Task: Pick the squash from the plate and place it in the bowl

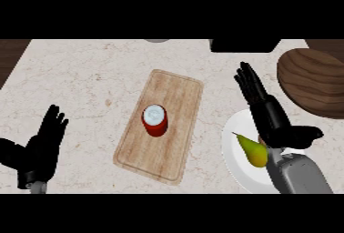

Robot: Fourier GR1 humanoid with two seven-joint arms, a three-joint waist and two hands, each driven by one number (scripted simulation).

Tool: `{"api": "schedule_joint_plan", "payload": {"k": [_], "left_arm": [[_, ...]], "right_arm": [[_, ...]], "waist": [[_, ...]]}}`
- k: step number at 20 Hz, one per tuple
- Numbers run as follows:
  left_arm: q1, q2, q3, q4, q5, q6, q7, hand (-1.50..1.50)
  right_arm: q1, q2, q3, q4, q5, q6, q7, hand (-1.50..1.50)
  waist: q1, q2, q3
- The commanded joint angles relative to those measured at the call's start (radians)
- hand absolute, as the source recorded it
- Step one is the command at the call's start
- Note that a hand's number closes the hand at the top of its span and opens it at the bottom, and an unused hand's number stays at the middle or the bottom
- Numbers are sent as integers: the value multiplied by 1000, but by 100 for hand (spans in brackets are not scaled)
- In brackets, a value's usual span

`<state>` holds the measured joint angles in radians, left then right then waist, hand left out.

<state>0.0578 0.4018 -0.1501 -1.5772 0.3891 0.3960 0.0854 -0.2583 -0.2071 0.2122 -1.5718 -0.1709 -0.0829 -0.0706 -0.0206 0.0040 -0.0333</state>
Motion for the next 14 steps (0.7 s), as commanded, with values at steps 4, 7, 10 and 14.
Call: {"api": "schedule_joint_plan", "payload": {"k": [4, 7, 10, 14], "left_arm": [[-99, 19, -128, -48, -67, -152, -60, 0], [-130, 27, -170, -62, -84, -195, -71, 0], [-199, -31, -282, -40, -146, -233, -76, 0], [-210, -28, -266, -49, -137, -276, -58, 0]], "right_arm": [[109, -194, -135, -42, -128, 225, -100, 150], [53, -426, -137, 19, 232, 132, -136, 150], [179, -282, -197, 273, -4, 271, -362, -150], [116, -323, -189, 441, 150, 294, -591, -150]], "waist": [[-32, -8, 35], [-77, -14, 16], [2, 7, 38], [32, 2, 36]]}}
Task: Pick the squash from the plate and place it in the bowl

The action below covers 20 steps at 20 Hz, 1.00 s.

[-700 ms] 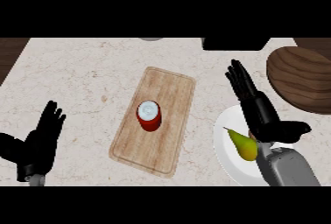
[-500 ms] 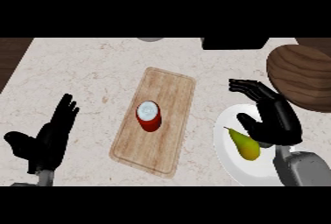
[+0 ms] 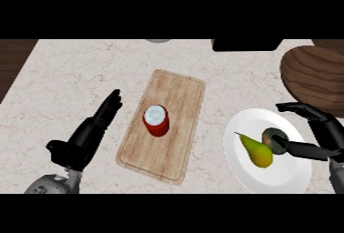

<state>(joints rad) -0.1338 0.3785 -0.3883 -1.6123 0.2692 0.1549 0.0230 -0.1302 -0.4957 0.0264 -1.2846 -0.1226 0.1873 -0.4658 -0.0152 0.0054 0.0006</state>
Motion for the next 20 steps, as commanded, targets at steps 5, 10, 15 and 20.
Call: {"api": "schedule_joint_plan", "payload": {"k": [5, 10, 15, 20], "left_arm": [[-24, -27, -27, 57, -41, -53, -62, 0], [-45, 1, 9, 55, 0, -88, -18, 0], [-55, -52, -18, 82, -32, -63, -37, 0], [-60, -60, 1, 115, -40, -83, -48, 0]], "right_arm": [[-97, -147, 85, 84, 297, -37, -61, -150], [-168, -351, 157, 26, 449, 67, 145, -150], [-209, -432, 301, -46, 496, 351, 290, -150], [-266, -365, 324, -135, 437, 539, 516, -150]], "waist": [[29, -3, -1], [30, -4, -5], [24, -4, -5], [16, -5, -3]]}}
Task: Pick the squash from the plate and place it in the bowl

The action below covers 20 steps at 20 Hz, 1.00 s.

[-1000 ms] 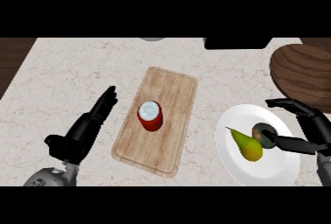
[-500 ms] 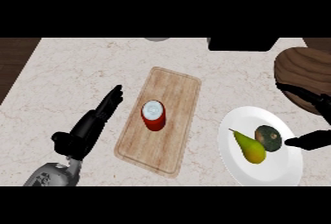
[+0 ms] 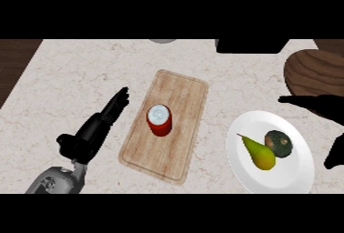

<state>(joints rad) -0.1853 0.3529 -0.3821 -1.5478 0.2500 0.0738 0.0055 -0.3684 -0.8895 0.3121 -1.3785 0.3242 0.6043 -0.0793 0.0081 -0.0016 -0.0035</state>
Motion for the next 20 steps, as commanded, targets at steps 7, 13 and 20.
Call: {"api": "schedule_joint_plan", "payload": {"k": [7, 13, 20], "left_arm": [[29, -75, 5, 5, -72, -5, -4, 0], [51, -87, 68, -40, -79, -56, 34, 0], [5, -88, 147, 56, -83, -133, -10, 0]], "right_arm": [[54, 73, -24, -172, 2, 205, 280, -150], [104, 154, -35, -203, 124, 207, 247, -150], [121, 211, -34, -114, 303, 38, 102, -150]], "waist": [[-13, -1, 3], [-8, 1, 4], [-6, 3, 4]]}}
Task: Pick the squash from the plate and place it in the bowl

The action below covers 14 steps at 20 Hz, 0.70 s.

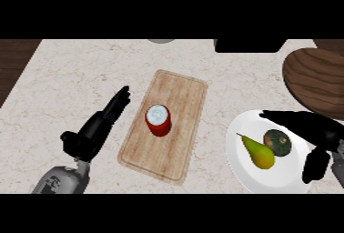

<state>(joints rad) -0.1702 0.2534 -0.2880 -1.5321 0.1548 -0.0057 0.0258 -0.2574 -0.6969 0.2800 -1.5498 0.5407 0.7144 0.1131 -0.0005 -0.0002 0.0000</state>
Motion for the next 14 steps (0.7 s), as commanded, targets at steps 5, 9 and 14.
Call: {"api": "schedule_joint_plan", "payload": {"k": [5, 9, 14], "left_arm": [[72, -12, -4, -163, -24, -12, 115, 0], [-11, -40, 51, -10, -52, -54, 38, 0], [-14, -67, 81, 41, -49, -86, -7, 0]], "right_arm": [[71, -31, -102, -26, 90, -88, -137, -150], [136, 55, -64, -65, 215, -175, -89, -150], [88, 131, -56, 119, 315, -269, -141, -150]], "waist": [[4, -2, 0], [-2, 0, 0], [1, 2, 0]]}}
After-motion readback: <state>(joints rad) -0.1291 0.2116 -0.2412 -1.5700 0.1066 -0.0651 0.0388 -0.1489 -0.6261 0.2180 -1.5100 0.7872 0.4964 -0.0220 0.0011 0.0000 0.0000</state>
